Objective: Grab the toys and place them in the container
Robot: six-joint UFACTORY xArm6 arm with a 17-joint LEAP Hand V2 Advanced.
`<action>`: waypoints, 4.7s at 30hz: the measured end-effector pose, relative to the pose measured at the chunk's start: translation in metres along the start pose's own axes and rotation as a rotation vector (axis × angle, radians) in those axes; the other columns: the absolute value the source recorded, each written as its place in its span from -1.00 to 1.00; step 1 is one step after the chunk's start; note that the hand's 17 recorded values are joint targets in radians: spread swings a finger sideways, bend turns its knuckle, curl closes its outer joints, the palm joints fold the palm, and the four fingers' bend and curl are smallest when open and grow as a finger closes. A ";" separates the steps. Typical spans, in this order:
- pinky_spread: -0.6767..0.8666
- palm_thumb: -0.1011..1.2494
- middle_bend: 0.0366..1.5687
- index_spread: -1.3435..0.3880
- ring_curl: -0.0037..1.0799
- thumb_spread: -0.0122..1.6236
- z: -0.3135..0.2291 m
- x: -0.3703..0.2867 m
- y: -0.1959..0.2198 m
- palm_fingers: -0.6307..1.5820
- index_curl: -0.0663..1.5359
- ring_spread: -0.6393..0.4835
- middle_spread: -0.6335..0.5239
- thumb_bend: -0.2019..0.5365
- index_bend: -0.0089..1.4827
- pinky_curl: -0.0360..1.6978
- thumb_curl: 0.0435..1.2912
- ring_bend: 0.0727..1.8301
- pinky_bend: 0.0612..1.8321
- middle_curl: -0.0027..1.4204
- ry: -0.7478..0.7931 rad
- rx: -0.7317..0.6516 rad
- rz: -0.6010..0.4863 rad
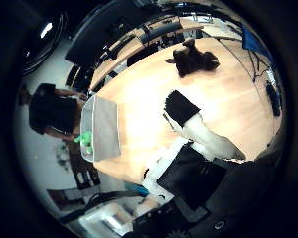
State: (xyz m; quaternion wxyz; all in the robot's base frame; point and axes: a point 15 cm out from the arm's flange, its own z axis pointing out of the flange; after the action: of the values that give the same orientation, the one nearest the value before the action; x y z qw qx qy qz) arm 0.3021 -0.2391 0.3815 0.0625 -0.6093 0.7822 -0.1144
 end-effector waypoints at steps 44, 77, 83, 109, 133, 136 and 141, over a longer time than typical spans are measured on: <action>0.17 -0.19 -0.67 -0.03 -0.68 0.30 0.067 0.016 -0.165 0.00 -0.49 -0.19 -0.28 -0.53 -0.74 -0.90 -0.61 -0.38 -0.43 -0.47 -0.085 -0.023 -0.020; 0.20 -0.26 -0.71 -0.01 -0.67 0.21 0.245 -0.010 -0.212 -0.06 -0.50 -0.13 -0.23 -0.53 -0.75 -0.90 -0.61 -0.40 -0.38 -0.47 -0.128 -0.123 -0.057; 0.20 -0.24 -0.71 -0.01 -0.67 0.19 0.269 -0.009 -0.211 -0.06 -0.50 -0.12 -0.22 -0.53 -0.76 -0.90 -0.60 -0.40 -0.37 -0.47 -0.125 -0.127 -0.055; -0.64 0.29 0.21 -0.08 -0.14 0.38 0.287 -0.006 -0.205 0.82 -0.40 -0.36 -0.51 -0.48 -0.41 -0.59 -0.56 0.30 0.30 -0.10 -0.138 -0.145 -0.039; -0.53 0.43 0.56 -0.05 -0.03 0.40 0.189 -0.027 -0.174 0.70 -0.16 -0.25 -0.30 -0.48 -0.32 -0.41 -0.60 0.50 0.42 -0.10 -0.249 -0.225 -0.058; -0.53 0.43 0.57 -0.05 -0.03 0.41 0.169 -0.031 -0.173 0.69 -0.15 -0.25 -0.30 -0.49 -0.34 -0.40 -0.60 0.51 0.42 -0.11 -0.259 -0.221 -0.068; -0.53 0.45 0.59 -0.06 -0.03 0.42 0.132 -0.038 -0.167 0.69 -0.12 -0.25 -0.29 -0.49 -0.36 -0.38 -0.61 0.52 0.42 -0.12 -0.269 -0.213 -0.086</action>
State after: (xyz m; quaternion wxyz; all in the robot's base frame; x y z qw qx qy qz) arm 0.5003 -0.2543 0.2947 0.0966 -0.6553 0.7476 0.0491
